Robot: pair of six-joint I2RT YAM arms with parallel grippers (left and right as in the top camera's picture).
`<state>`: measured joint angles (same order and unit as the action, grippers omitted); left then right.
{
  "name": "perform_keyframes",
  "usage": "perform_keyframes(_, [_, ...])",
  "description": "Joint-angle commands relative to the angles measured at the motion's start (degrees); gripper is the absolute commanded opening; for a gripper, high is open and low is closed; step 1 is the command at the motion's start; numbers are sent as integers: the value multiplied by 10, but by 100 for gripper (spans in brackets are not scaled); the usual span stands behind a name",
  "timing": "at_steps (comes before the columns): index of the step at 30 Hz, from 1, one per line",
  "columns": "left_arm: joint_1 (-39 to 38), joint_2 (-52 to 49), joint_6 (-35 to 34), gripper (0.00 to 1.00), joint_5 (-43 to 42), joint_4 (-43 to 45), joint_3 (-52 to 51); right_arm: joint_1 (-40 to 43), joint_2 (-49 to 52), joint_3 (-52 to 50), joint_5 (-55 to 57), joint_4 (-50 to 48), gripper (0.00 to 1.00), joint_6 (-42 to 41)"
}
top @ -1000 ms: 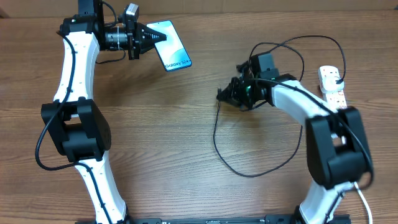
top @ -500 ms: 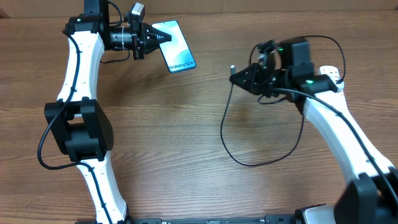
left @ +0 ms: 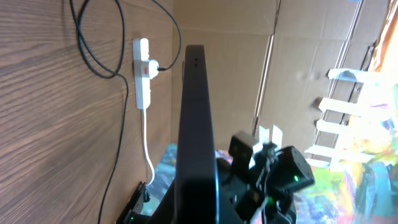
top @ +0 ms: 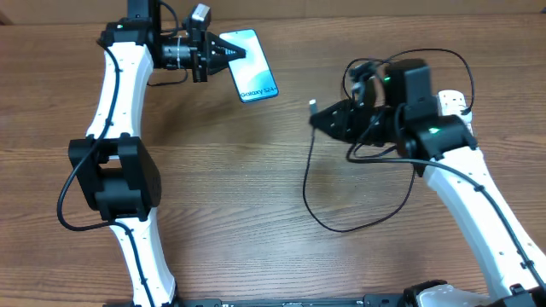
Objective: Plug charger to phone and switch on socket
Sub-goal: 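Lift the connector with the right gripper up under the phone's bottom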
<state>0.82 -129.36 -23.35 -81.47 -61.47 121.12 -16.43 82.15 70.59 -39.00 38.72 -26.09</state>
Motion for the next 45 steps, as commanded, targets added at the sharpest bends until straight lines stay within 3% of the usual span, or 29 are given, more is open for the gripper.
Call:
perform_keyframes(1, [-5, 3, 16, 4, -37, 3, 9, -33, -11, 0, -1, -2, 4, 9])
perform_keyframes(15, [-5, 3, 24, 4, -37, 6, 9, -76, -10, -1, 23, -6, 4, 9])
perform_keyframes(45, [-57, 3, 32, 4, -33, 5, 9, -77, -10, -1, 23, -22, 4, 8])
